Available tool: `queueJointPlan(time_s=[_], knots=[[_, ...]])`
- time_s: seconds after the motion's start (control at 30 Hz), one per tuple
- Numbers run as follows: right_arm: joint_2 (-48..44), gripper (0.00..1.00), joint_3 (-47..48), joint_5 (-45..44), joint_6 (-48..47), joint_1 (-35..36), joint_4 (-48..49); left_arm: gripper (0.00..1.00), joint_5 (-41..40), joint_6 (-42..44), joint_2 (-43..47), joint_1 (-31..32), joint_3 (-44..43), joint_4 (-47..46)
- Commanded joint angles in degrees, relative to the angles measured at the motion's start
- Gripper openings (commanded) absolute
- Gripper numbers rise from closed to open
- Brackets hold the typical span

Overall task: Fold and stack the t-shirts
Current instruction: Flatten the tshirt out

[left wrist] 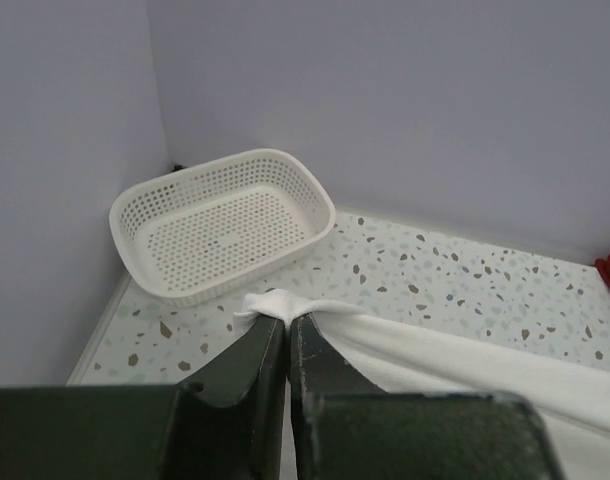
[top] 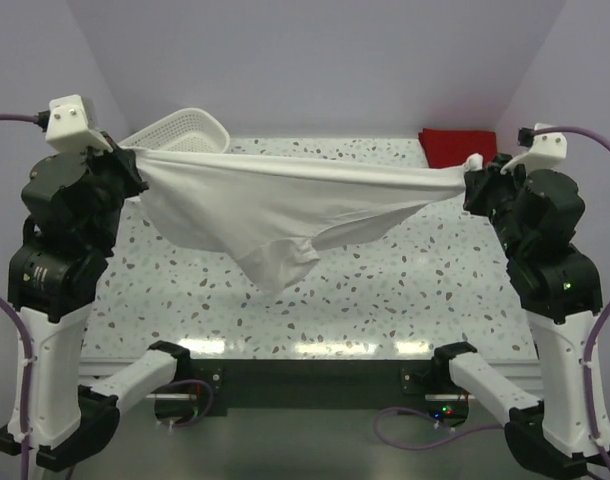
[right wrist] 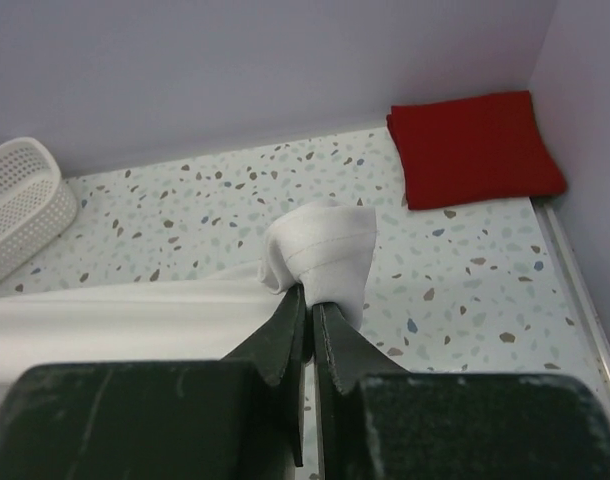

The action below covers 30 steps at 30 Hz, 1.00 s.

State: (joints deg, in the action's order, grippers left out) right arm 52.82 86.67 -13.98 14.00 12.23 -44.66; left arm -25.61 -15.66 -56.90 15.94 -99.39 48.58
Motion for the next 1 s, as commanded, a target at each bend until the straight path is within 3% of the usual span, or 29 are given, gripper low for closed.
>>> queueJointPlan(time_s=[0.0, 0.2, 0.27, 0.3, 0.37, 0.43, 0.5, 0.53, 0.63, 0.77, 0.8, 0.97], knots=[[2.4, 0.04, 0.6, -3.9, -3.8, -0.8, -3.2, 0.1, -2.6, 5.7, -5.2, -0.6, 3.1, -0.6], [15.1, 0.05, -5.1, -0.1, -3.0, -0.9, 2.8, 0.22, 5.8, 6.0, -18.9, -0.9, 15.6, -13.5], [23.1, 0.14, -6.5, 0.3, -2.0, -1.2, 6.0, 0.32, 7.3, 4.2, -27.8, -1.9, 16.2, -17.2], [25.9, 0.28, -6.3, 0.4, -1.6, -1.3, 6.3, 0.35, 8.8, 3.5, -31.0, -2.1, 15.6, -17.7], [32.7, 0.4, -4.5, 1.8, -0.9, -1.3, 6.0, 0.45, 9.3, -0.1, -39.6, -2.4, 10.6, -13.9], [33.9, 0.53, -4.2, 3.2, -0.3, -1.3, 6.0, 0.53, 12.4, -2.3, -42.5, -1.9, 8.2, -11.8], [32.2, 0.66, -7.5, 5.3, 0.3, -1.3, 8.2, 0.6, 15.2, -4.5, -40.8, -1.4, 11.1, -14.1], [31.4, 0.69, -8.9, 5.9, 0.3, -1.4, 8.8, 0.69, 15.7, -5.9, -39.4, -0.6, 16.1, -15.6], [28.7, 0.74, -12.8, 10.0, 0.3, -1.3, 8.0, 0.85, 18.5, -8.7, -32.7, 1.0, 26.7, -19.8], [22.7, 0.75, -20.8, 13.9, 1.1, -0.3, 9.5, 1.0, 23.7, -12.9, -22.2, 3.9, 41.1, -23.1], [21.4, 0.76, -23.9, 13.9, 1.5, -0.2, 9.9, 1.0, 24.6, -13.9, -20.3, 4.7, 46.9, -23.7], [15.0, 0.77, -30.7, 18.8, 3.0, 2.1, 11.0, 1.0, 25.3, -22.9, -9.1, 11.9, 59.8, -25.0]])
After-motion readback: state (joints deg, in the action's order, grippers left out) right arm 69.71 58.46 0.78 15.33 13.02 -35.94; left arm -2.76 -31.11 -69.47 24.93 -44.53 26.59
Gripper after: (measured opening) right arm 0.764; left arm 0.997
